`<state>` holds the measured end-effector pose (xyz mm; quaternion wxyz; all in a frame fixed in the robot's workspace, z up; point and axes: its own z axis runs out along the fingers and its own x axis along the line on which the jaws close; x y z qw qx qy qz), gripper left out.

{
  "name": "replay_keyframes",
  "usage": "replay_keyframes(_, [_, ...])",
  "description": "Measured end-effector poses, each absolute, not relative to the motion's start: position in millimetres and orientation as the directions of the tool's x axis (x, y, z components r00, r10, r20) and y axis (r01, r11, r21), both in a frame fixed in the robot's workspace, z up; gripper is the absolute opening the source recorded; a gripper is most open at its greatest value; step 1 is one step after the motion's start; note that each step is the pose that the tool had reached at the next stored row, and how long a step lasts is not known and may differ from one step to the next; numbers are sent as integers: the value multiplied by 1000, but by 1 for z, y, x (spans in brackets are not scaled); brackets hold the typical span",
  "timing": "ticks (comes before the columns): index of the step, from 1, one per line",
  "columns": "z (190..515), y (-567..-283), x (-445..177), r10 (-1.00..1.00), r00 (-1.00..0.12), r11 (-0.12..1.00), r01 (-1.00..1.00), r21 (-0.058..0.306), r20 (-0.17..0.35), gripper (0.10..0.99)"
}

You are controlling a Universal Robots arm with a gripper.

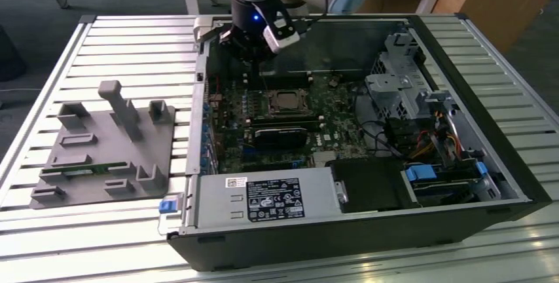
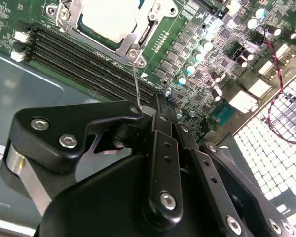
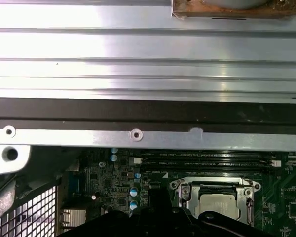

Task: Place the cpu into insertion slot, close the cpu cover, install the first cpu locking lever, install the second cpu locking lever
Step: 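Install the first cpu locking lever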

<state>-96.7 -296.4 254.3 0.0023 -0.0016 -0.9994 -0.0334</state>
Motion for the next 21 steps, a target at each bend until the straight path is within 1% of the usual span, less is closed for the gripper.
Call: replay_keyframes(21, [254,-295,-62,3,-1000,998,3,67,5,106])
